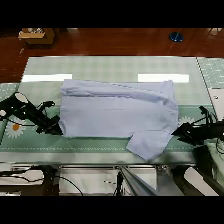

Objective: Fold the shirts.

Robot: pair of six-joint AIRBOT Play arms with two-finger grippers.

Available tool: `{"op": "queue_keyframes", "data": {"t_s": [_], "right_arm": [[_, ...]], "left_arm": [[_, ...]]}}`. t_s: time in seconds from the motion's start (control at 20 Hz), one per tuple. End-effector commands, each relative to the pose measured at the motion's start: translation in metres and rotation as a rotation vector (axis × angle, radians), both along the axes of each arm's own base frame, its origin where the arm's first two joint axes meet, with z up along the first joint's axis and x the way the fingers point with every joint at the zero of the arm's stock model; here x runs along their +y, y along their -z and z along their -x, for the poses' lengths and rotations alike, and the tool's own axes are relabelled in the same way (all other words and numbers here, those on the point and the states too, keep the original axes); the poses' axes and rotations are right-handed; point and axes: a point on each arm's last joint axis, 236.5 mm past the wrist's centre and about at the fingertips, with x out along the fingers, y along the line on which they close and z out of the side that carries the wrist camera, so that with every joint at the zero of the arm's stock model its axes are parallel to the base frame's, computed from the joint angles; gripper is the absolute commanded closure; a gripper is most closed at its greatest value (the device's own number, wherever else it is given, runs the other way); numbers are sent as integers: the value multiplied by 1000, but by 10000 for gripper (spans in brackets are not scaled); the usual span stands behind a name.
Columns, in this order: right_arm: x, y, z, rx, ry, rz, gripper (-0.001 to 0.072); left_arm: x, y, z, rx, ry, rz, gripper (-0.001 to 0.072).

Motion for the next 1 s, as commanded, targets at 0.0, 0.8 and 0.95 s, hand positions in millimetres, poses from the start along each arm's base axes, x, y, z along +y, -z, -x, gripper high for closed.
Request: {"op": "queue_keyframes", "data": {"t_s": [0.0, 0.8, 0.95], "right_arm": [[15, 10, 5, 0, 42, -41, 207], [33, -87, -92, -456, 44, 10, 684], [-2, -146, -151, -663, 123, 122, 685]], "left_arm": [[4, 10, -19, -86, -23, -29, 683], [0, -99, -102, -483, -101, 92, 684], [4, -134, -137, -624, -125, 80, 684]]}}
